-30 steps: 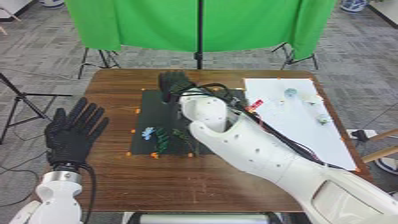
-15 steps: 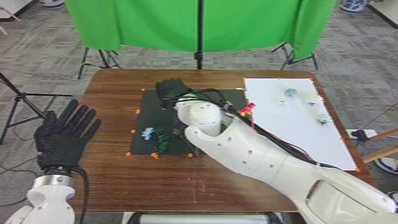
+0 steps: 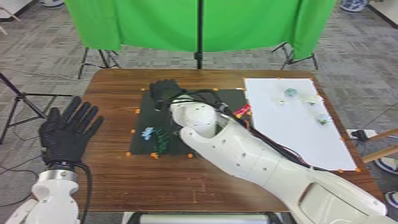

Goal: Arrange flowers

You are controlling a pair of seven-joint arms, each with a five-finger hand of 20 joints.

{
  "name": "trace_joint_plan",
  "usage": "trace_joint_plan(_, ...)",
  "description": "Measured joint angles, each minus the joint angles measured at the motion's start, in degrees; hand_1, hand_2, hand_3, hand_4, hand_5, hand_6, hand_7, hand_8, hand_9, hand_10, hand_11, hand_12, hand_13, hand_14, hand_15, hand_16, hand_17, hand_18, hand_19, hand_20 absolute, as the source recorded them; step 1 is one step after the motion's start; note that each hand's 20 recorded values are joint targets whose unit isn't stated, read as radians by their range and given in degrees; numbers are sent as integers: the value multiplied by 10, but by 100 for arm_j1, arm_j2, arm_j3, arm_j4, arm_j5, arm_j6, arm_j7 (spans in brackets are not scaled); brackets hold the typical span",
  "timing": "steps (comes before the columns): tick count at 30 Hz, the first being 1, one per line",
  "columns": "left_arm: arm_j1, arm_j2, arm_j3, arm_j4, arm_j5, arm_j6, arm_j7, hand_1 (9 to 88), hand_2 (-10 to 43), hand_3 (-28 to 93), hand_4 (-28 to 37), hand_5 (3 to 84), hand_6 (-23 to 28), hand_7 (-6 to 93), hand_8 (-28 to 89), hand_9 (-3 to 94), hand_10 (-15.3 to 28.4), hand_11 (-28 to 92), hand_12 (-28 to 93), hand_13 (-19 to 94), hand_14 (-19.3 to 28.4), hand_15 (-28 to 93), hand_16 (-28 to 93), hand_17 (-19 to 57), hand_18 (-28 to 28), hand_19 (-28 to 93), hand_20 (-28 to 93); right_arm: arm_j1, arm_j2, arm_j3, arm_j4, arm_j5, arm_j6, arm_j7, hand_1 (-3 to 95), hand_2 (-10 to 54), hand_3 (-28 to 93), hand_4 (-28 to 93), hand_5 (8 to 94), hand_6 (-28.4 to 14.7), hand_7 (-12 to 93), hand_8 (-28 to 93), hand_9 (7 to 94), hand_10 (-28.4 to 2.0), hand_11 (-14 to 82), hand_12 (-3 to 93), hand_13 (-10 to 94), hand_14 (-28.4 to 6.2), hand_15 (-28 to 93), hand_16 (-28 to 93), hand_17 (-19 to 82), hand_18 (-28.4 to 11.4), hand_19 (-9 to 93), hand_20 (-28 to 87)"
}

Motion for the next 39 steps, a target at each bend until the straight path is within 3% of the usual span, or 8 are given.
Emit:
trace_joint_plan(4,61,2,-57,-42,-3,-31,7,236,124,741,-283,426,69,117,-88,362,138,207,101,279,125,268,-54,-29,127,249,120,42,154,-432,-274,165,25,247,644,-95,632,-283,671,10,393,30,805,-66,114,446,690,-32,354,466,240,-189,583,266)
trace_joint_plan(10,419,23,-241,-249,-23,-100,47,235,124,742,-283,426,69,117,-88,362,138,208,102,279,125,269,-54,-30,127,250,120,131,385,-984,-700,742,203,774,638,-95,635,-283,651,5,381,8,782,-76,104,421,665,-40,354,443,233,-190,584,261)
trace_joint_plan(14,552,32,-262,-286,-24,-120,65,236,123,742,-283,425,69,117,-88,362,139,208,102,279,125,269,-54,-29,127,249,120,182,426,-1111,-695,789,443,864,640,-95,632,-283,650,4,383,8,781,-77,106,417,663,-40,357,435,232,-191,586,259)
trace_joint_plan(21,566,33,-257,-285,-26,-123,65,236,123,742,-283,426,70,117,-88,362,138,208,101,278,125,269,-54,-30,127,250,120,190,408,-934,-542,703,640,850,627,-95,636,-283,644,2,360,-3,769,-82,99,403,652,-48,367,427,225,-195,594,254)
trace_joint_plan(26,515,33,-238,-263,-26,-117,51,236,124,742,-283,426,69,118,-88,362,138,208,101,279,125,271,-53,-30,127,250,120,125,386,-624,-504,602,357,788,594,-95,651,-283,635,-1,297,-33,711,-108,164,268,640,-58,381,403,215,-200,603,246)
trace_joint_plan(33,73,22,-28,18,-21,-56,-74,236,125,741,-283,426,69,118,-88,362,139,208,102,278,127,273,-53,-30,127,250,121,-47,201,-187,-193,304,125,356,560,-95,685,-283,631,-1,289,-51,699,-118,185,243,628,-70,398,381,208,-201,603,243)
trace_joint_plan(36,-39,19,-22,35,-21,-46,-102,236,124,741,-283,426,69,118,-88,362,139,208,102,279,127,274,-53,-30,127,250,121,-39,200,-267,-201,303,126,383,552,-95,694,-283,629,-1,285,-71,691,-123,200,222,626,-73,405,374,208,-203,603,243)
trace_joint_plan(39,-5,19,-62,-9,-22,-46,-100,236,124,742,-283,427,69,118,-88,362,137,208,102,278,128,275,-53,-30,127,250,121,26,258,-541,-315,403,162,558,519,-95,721,-283,629,-2,278,-132,684,-128,209,197,622,-86,423,349,206,-204,606,241)
